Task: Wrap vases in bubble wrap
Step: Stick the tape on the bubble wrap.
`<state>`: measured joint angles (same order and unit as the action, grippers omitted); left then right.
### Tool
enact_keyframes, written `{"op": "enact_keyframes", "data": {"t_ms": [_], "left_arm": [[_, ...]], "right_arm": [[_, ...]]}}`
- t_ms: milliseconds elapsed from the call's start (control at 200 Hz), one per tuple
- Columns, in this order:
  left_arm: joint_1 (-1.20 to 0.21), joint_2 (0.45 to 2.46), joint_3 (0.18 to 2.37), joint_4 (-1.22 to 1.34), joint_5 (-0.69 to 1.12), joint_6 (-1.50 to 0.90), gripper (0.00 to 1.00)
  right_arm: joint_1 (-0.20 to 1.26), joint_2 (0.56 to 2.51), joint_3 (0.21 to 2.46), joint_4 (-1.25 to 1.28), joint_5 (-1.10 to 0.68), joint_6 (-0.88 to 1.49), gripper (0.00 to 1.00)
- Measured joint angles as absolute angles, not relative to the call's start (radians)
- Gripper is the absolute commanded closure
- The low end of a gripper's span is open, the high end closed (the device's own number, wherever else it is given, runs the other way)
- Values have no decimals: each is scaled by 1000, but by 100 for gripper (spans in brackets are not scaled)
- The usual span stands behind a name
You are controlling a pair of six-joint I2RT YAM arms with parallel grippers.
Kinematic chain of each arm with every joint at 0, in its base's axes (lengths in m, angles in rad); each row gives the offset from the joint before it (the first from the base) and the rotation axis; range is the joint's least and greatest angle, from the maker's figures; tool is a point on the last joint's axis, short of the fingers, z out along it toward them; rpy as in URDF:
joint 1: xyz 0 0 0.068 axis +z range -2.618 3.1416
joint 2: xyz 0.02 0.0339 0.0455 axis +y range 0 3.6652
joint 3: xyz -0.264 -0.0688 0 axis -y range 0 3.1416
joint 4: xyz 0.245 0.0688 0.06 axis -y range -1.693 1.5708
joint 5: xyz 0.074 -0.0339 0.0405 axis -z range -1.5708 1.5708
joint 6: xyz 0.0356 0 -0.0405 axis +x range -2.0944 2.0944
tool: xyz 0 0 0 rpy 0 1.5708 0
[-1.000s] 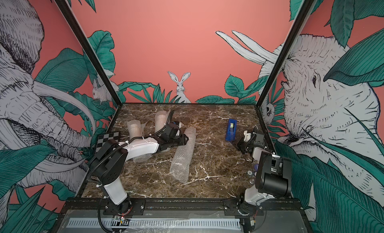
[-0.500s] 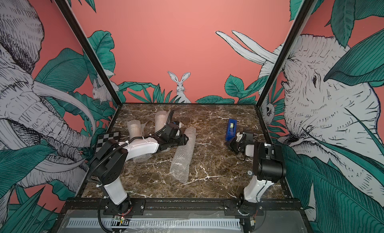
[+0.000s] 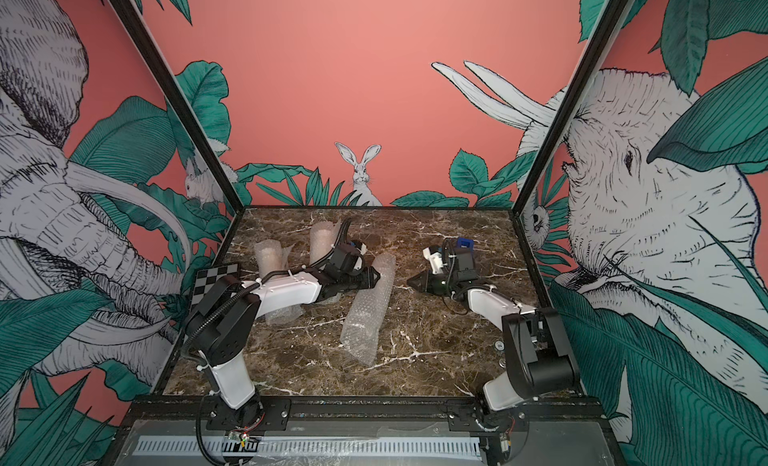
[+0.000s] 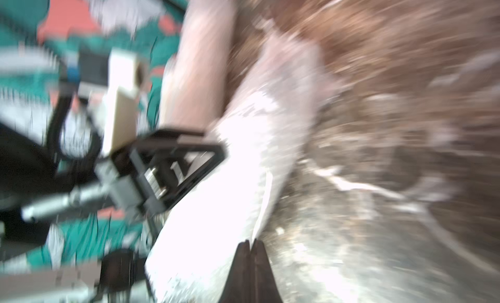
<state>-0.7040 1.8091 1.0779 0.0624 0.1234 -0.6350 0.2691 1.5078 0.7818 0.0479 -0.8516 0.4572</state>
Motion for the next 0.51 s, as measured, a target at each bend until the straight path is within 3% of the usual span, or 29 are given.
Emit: {"op": "enact_keyframes", "data": {"t_ms": [505], "left_arm": [[-703,1848,1110,82,199,-587,50]], "right_arm": [[524,1521,966,-341,-866,67,100]]}}
